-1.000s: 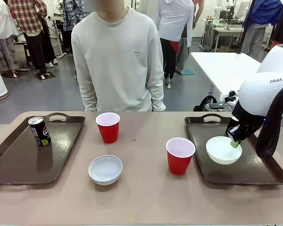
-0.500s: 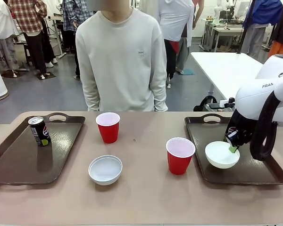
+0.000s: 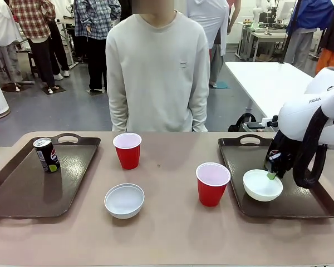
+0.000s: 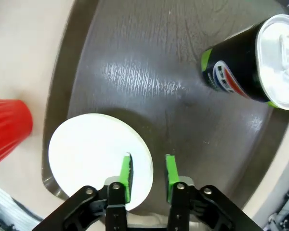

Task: Prepare tableware on both trays.
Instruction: Pick up a Picnic Bowl from the table and place it on a Handle tray.

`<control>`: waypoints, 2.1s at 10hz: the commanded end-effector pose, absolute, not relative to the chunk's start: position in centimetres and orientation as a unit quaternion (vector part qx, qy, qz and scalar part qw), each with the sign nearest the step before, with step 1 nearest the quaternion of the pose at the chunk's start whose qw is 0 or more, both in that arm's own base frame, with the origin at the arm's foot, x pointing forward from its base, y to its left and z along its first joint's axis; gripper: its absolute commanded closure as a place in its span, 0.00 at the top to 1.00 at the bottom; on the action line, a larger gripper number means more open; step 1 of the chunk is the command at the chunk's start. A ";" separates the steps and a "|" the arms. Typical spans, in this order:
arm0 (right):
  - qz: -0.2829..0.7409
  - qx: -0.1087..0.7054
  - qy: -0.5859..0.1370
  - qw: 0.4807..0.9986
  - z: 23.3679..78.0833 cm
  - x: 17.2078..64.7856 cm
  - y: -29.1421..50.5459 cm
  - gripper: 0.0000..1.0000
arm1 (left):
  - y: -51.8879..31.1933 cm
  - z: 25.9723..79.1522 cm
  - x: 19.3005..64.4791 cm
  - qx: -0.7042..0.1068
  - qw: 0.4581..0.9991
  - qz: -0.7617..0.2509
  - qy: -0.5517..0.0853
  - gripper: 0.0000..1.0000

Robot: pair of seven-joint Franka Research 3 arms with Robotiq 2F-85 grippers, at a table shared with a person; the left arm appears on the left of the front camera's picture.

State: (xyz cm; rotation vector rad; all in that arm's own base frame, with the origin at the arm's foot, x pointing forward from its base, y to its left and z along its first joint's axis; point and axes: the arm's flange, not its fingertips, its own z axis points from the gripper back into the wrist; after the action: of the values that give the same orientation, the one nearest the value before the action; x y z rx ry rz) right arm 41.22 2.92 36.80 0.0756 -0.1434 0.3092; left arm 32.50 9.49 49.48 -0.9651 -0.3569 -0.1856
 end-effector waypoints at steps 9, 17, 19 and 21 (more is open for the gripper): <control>0.129 -0.022 -0.041 0.991 47.7 33.6 3.5 1.00 | 9.6 49.5 32.5 -0.466 0.863 -0.089 -0.173 1.00; 0.051 0.636 0.116 0.761 56.0 33.7 -5.9 1.00 | 9.6 49.5 32.5 -0.466 0.863 -0.089 -0.173 1.00; -0.058 0.702 0.023 0.709 55.6 33.7 -9.6 1.00 | 9.6 49.5 32.5 -0.466 0.863 -0.089 -0.173 1.00; -0.147 0.699 -0.017 0.700 52.9 32.2 -12.5 1.00 | 9.6 49.5 32.5 -0.466 0.863 -0.089 -0.173 1.00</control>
State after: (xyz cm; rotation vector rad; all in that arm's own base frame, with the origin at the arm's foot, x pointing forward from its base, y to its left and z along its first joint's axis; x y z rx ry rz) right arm 32.95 -13.56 53.82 1.2813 0.1829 0.1021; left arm 32.50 9.54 49.47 -0.9652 -0.3569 -0.1846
